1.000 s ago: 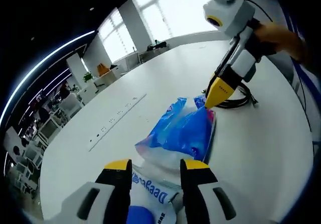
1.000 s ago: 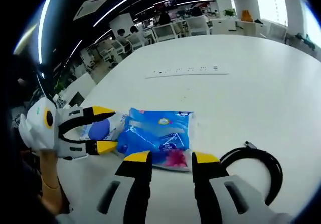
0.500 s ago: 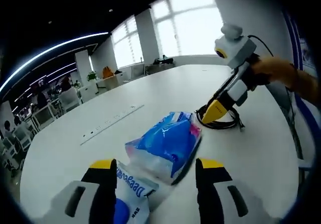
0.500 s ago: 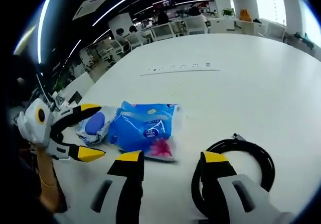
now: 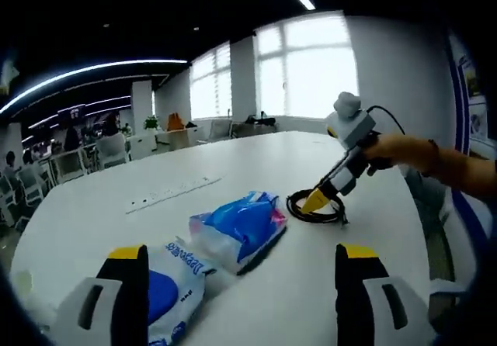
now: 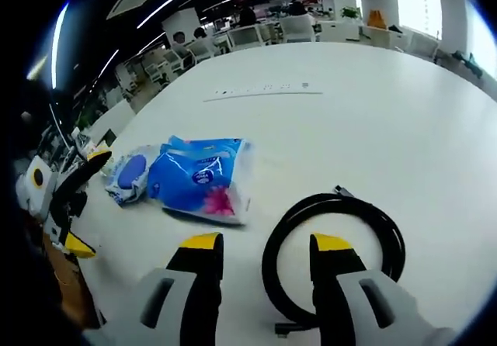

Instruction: Arrange the tabletop items into an orderly group along one side of the table until the central work area is clear of visible clutter.

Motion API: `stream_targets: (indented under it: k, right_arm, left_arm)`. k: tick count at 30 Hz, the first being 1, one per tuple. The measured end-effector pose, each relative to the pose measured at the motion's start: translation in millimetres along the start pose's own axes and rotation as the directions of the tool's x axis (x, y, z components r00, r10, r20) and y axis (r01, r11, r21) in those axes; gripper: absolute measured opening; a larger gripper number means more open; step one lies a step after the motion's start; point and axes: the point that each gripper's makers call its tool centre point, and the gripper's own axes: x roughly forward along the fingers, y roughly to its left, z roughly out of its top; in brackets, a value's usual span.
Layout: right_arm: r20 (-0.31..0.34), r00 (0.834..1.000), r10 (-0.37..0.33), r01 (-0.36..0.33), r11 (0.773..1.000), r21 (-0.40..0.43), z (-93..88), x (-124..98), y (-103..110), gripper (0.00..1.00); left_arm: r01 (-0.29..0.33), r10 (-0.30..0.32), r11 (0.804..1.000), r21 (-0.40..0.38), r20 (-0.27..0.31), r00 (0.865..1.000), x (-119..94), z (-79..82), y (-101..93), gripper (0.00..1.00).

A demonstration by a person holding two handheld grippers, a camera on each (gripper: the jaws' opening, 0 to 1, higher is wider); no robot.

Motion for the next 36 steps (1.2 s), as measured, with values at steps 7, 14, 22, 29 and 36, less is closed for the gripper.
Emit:
stream_targets:
  k: [7, 14, 22, 29, 36]
  right_arm:
    - [-0.024, 1.0, -0.005, 0.005, 1.0, -0.002, -7.5, 0.6, -3.2, 0.42]
    - [-0.042, 0.999, -0.005, 0.004, 1.0, -0.011, -11.0, 4.5, 0.8, 0.41]
    - [-0.075, 0.997, -0.007, 0.005, 0.999, -0.034, -11.0, 12.6, 3.0, 0.4]
    - [-0.096, 0.995, -0.03, 0.025, 0.998, -0.061, -12.7, 15.6, -0.3, 0.37]
    - [-0.106, 0.992, -0.069, 0.057, 0.991, -0.118, -13.1, 15.7, -6.1, 0.31]
  left_arm:
    - [-0.025, 0.027, 0.999, -0.028, 0.066, 0.997, -45.3, -5.3, -2.7, 1.0]
    - [-0.057, 0.056, 0.998, 0.011, 0.056, 0.997, -64.0, -5.4, -3.6, 1.0]
    - [-0.09, 0.09, 0.996, -0.002, 0.012, 0.996, -69.3, -17.2, 7.3, 1.0]
    - [-0.11, 0.11, 0.994, -0.001, -0.008, 0.994, -71.2, -23.4, 10.8, 1.0]
    - [-0.115, 0.115, 0.993, 0.001, -0.012, 0.993, -73.6, -24.3, 11.0, 1.0]
